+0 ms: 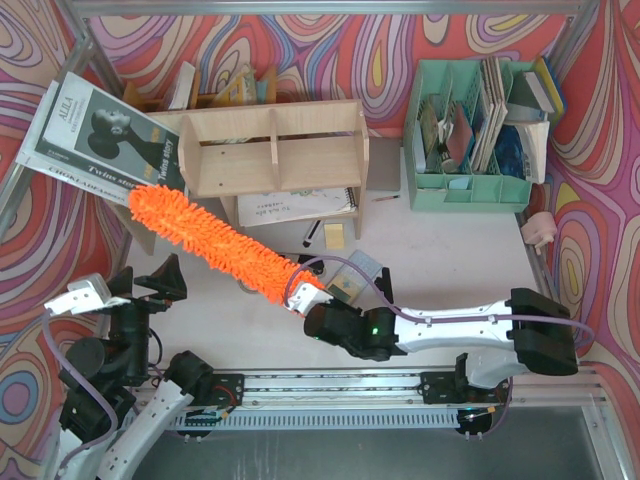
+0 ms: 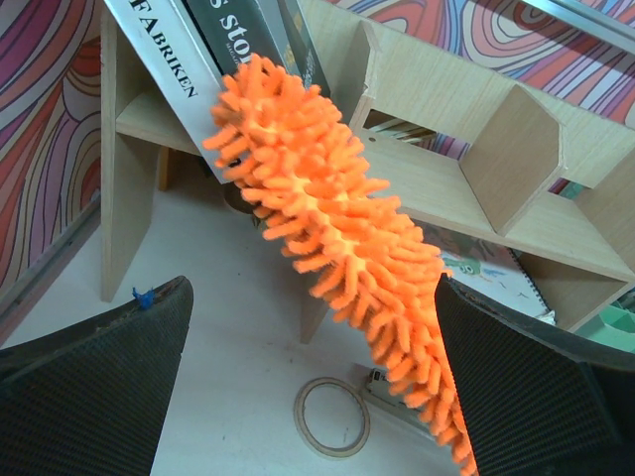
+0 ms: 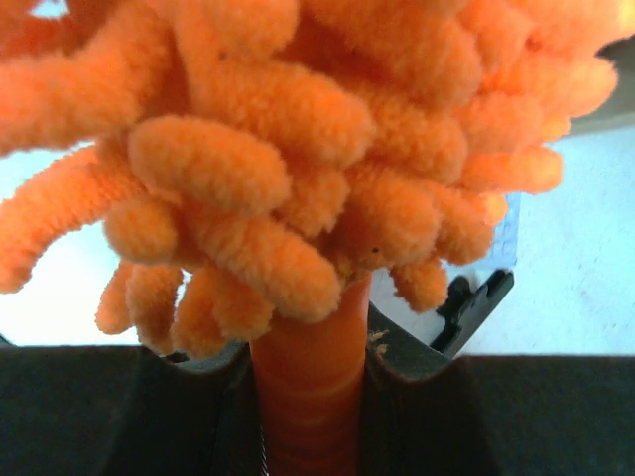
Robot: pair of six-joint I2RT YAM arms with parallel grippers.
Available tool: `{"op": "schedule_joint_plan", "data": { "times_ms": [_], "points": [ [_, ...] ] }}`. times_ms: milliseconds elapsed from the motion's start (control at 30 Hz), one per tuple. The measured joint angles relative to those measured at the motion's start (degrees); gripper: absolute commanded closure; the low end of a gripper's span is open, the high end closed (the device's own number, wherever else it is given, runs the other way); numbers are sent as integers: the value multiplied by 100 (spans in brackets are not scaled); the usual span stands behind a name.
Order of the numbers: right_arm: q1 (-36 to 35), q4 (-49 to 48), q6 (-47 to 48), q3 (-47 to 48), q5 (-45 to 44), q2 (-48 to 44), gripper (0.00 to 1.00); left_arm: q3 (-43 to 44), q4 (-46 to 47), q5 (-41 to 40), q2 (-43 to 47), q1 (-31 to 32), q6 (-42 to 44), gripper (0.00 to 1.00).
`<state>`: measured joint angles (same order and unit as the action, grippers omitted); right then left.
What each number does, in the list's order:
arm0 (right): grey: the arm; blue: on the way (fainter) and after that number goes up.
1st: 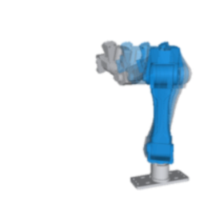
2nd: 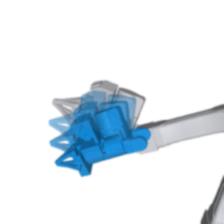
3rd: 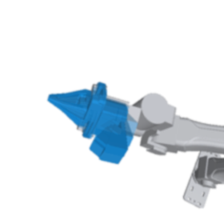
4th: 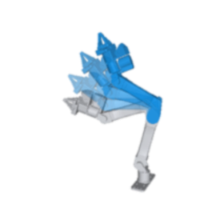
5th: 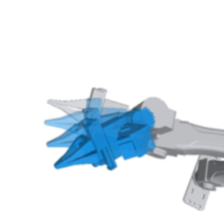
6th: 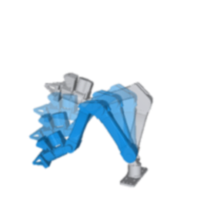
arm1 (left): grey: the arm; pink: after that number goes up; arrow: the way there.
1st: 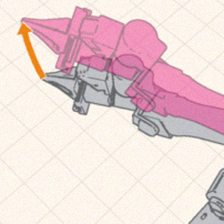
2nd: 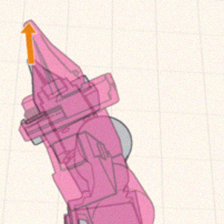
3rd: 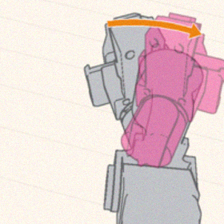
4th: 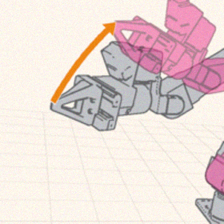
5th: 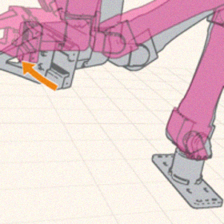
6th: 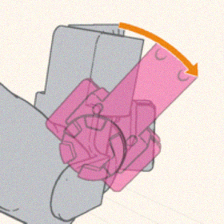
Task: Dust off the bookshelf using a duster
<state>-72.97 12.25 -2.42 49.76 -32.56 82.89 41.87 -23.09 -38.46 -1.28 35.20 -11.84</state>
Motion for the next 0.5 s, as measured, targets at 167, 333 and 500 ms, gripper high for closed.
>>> {"op": "schedule_joint_plan", "data": {
  "times_ms": [167,333,500],
  "points": [
    [-26,306,-356,-197,11,-105,100,0,2,-4,-26,0,0,2],
    [-103,310,-402,-208,-9,-118,100,-2,2,-20,-35,0,0,2],
    [-162,26,-87,127,-44,61,100,-2,2,-20,-35,0,0,2]
  ]
}}
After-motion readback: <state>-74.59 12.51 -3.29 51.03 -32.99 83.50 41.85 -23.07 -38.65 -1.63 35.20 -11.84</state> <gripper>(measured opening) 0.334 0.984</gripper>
